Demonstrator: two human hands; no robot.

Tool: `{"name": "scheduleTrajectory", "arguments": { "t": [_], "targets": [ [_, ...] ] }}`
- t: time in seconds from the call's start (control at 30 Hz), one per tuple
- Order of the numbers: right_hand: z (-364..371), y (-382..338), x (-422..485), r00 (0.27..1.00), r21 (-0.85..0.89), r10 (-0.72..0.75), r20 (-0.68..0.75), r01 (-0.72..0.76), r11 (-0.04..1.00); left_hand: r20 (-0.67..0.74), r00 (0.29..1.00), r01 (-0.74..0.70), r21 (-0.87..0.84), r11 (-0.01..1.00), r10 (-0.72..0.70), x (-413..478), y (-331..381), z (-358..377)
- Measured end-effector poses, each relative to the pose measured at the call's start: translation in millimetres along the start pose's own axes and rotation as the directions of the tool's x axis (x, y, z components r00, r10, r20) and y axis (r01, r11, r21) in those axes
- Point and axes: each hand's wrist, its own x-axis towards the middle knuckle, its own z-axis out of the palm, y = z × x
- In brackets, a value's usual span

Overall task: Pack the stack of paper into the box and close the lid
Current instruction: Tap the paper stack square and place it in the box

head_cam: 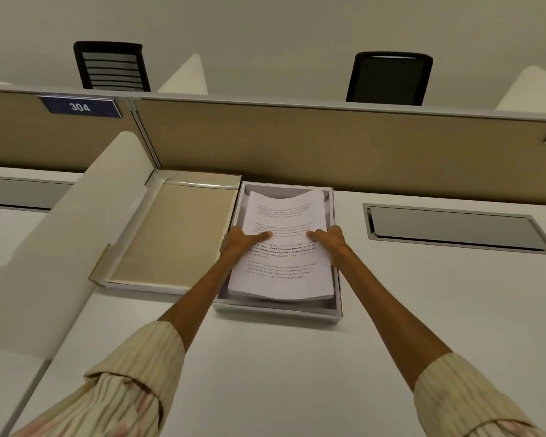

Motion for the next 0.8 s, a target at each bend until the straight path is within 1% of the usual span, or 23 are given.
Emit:
{"name": "scheduleTrajectory", "arguments": {
  "t": [0.1, 0.17, 0.27, 0.4, 0.57, 0.67, 0.8],
  "targets": [
    [5, 4, -1, 0.999, -0.049, 0.031, -0.007, -0.031, 0.998, -0.062, 0.998, 0.028, 0.119, 0.993, -0.021, -1, -3, 6],
    [10, 9, 7, 0.999, -0.065, 0.043, -0.019, -0.044, 0.997, -0.085, 0.996, 0.029, 0.161, 0.987, -0.015, 7, -5, 10],
    [14, 17, 20, 0.999, -0.094, 0.03, -0.032, -0.033, 0.995, -0.111, 0.994, 0.022, 0.239, 0.971, 0.005, 14, -6, 15],
    [18, 21, 23, 0.996, -0.166, -0.007, -0.089, -0.008, 0.986, -0.116, 0.993, 0.015, 0.308, 0.951, 0.022, 16, -6, 18],
    [17, 23, 25, 0.995, -0.298, -0.037, -0.095, 0.008, 0.955, -0.115, 0.991, -0.027, 0.311, 0.95, 0.066, 16, -8, 19],
    [15, 23, 26, 0.993, -0.366, -0.043, -0.107, 0.001, 0.93, -0.085, 0.993, -0.054, 0.284, 0.957, 0.081, 15, -8, 21],
    [15, 18, 25, 0.99, -0.448, -0.09, -0.11, 0.032, 0.894, -0.084, 0.993, -0.049, 0.305, 0.951, 0.078, 12, -8, 18]
  ]
}}
